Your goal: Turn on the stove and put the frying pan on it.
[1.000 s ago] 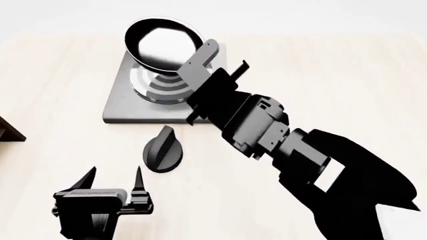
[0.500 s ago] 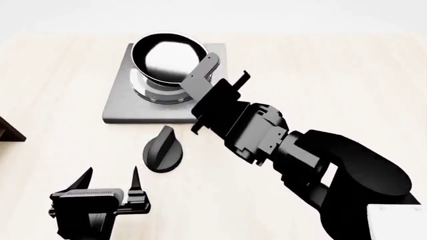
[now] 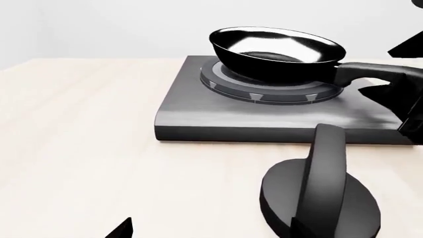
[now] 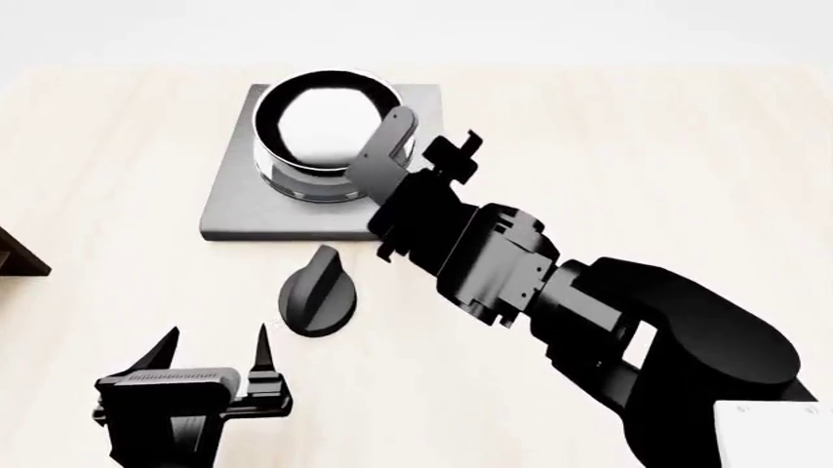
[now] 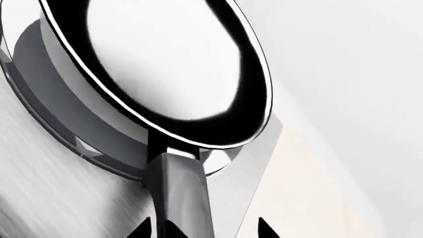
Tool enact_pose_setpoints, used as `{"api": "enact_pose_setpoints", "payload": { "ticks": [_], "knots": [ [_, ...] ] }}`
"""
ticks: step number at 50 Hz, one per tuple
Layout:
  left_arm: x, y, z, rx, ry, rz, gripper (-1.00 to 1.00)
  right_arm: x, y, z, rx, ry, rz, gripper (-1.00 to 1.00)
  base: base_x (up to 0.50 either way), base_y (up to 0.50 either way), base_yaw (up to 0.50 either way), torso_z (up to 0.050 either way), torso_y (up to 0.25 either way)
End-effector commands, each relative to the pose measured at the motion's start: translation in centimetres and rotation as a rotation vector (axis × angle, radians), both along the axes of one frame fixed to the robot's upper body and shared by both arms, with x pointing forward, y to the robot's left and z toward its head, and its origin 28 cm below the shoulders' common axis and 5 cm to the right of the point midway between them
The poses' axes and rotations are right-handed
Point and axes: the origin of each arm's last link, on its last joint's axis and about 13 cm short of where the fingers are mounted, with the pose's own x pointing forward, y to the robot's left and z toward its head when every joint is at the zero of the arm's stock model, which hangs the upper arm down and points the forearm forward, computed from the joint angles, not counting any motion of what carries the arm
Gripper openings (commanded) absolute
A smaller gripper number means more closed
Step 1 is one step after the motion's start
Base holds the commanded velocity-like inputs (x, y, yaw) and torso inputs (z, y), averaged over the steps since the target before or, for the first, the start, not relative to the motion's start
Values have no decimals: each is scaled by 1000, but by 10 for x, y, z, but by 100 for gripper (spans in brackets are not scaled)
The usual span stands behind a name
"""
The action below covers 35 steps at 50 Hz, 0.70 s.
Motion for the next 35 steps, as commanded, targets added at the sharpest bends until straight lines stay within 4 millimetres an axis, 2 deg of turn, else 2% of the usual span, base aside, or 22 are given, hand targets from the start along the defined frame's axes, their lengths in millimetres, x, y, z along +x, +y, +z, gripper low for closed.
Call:
{"api": "enact_pose_setpoints", "payload": {
  "ticks": [1, 9, 14, 22, 30, 35],
  "knots": [
    [0, 0, 0, -1, 0, 1, 100, -1, 4, 2, -9, -21, 20, 100, 0, 0, 0, 0, 0],
    [0, 0, 0, 0, 1, 1, 100, -2, 5, 4, 39, 37, 36, 100, 0, 0, 0, 0, 0],
    [0, 1, 0, 0, 1, 3, 100, -3, 7, 11, 167, 175, 57, 100, 0, 0, 0, 0, 0],
    [0, 1, 0, 0, 0, 4, 100, -2, 8, 16, 200, 196, 69, 100, 0, 0, 0, 0, 0],
    [1, 1, 0, 2, 0, 3, 100, -5, 8, 38, 262, 163, 96, 100, 0, 0, 0, 0, 0],
    [1, 1, 1, 0, 0, 7, 100, -16, 2, 57, 284, 119, 129, 100, 0, 0, 0, 0, 0]
  ]
}}
